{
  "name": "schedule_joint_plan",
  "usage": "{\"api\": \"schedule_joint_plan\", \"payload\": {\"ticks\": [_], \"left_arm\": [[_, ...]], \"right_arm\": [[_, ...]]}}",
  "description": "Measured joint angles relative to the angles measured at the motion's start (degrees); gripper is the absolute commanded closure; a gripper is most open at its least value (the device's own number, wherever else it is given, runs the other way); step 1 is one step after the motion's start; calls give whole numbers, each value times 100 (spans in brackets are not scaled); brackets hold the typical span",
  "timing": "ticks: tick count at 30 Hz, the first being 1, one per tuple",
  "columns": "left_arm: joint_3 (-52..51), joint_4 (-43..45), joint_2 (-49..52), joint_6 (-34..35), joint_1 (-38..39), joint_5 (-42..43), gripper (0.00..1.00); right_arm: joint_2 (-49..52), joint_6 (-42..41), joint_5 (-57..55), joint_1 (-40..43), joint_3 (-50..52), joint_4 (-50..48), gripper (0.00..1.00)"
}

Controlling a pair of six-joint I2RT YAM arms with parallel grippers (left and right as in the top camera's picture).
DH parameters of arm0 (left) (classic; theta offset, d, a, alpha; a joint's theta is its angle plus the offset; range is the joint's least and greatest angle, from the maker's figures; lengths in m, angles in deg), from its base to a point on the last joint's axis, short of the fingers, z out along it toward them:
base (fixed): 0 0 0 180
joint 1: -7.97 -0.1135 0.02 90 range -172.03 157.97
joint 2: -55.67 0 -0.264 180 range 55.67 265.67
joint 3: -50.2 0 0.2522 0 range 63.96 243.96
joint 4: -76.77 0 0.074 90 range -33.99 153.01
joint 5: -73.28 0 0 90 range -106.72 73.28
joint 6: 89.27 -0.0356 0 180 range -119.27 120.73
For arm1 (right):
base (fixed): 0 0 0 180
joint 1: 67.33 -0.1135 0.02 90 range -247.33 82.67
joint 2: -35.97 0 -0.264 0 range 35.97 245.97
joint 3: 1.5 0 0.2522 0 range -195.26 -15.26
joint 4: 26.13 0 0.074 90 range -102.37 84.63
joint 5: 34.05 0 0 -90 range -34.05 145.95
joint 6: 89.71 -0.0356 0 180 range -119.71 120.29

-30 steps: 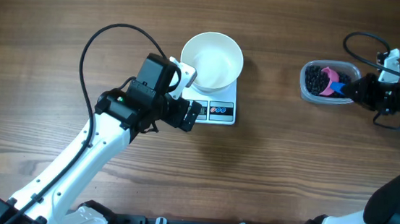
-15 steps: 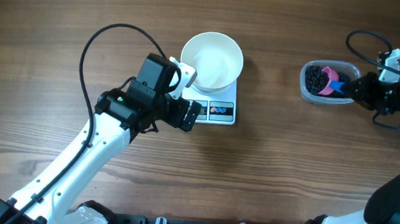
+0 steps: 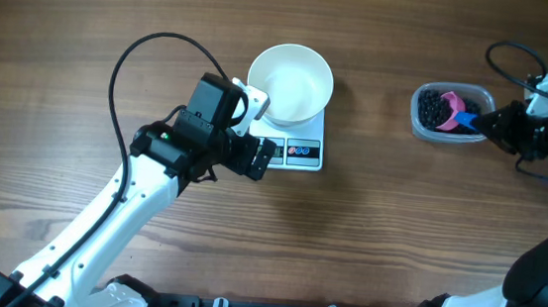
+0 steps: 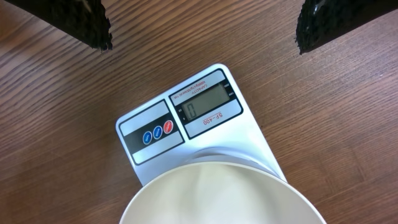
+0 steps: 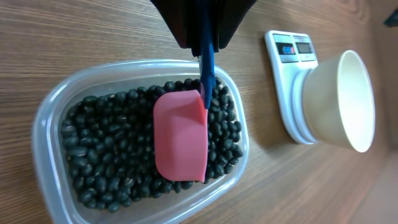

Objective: Scoop item into bowl and weigh 150g on scale
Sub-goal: 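Tilt the scoop to fill it with beans and lift slightly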

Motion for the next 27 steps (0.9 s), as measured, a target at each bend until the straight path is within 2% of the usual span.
{"api": "schedule_joint_plan", "payload": {"ticks": [27], "left_arm": [[0,0,0,2,0,0,0]], "right_arm": [[223,-28,422,393,0,61,96]]}}
